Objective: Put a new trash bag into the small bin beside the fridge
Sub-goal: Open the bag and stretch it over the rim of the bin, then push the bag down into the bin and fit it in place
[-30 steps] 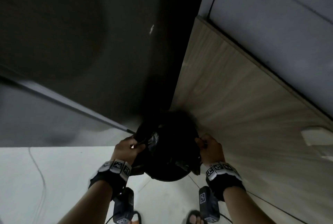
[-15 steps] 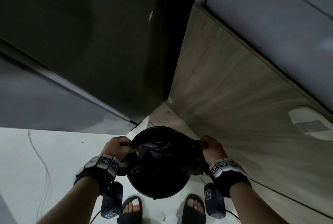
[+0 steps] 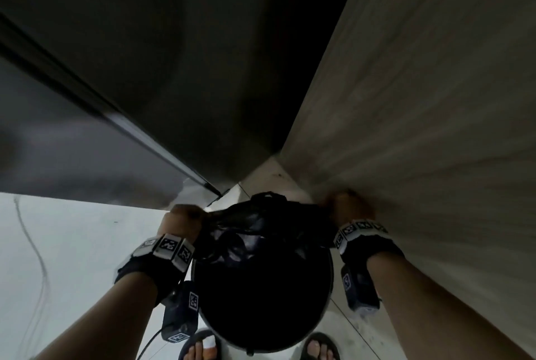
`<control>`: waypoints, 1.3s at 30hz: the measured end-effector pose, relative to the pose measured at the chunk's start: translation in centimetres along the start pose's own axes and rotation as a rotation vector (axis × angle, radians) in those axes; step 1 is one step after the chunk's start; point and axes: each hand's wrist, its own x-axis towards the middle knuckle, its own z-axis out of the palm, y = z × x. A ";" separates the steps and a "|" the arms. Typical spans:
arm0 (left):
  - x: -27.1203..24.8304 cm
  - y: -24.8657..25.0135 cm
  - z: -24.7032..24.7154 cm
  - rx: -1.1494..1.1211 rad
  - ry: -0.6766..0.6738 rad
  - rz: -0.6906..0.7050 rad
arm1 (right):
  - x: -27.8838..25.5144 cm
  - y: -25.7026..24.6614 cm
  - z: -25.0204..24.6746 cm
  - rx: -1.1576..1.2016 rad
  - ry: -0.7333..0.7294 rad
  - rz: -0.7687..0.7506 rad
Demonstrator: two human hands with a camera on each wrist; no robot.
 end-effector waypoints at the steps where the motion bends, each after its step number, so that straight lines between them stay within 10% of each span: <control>1: 0.1 -0.7 0.2 0.047 -0.072 -0.026 | 0.1 0.4 0.9 0.009 -0.087 0.038; 4: 0.3 -2.3 0.5 -0.035 -0.127 -0.026 | 0.0 1.5 3.2 0.006 -0.240 0.000; 11: -3.3 -2.9 -1.7 -0.002 0.071 0.124 | -4.3 1.9 0.3 0.744 -0.042 0.085; 17: -6.7 -2.1 -1.1 -0.158 -0.302 -0.379 | -7.3 2.3 0.7 0.874 -0.655 0.545; 28: -3.9 -3.7 -0.8 -0.925 0.055 -0.257 | -4.6 3.5 -0.1 1.164 -0.124 0.245; 33: -7.1 -6.5 2.1 -0.255 0.107 -0.246 | -6.1 4.5 4.4 0.701 -0.121 0.212; 39: -9.6 -3.2 1.4 0.035 0.431 0.282 | -9.2 2.6 2.4 0.723 0.454 -0.062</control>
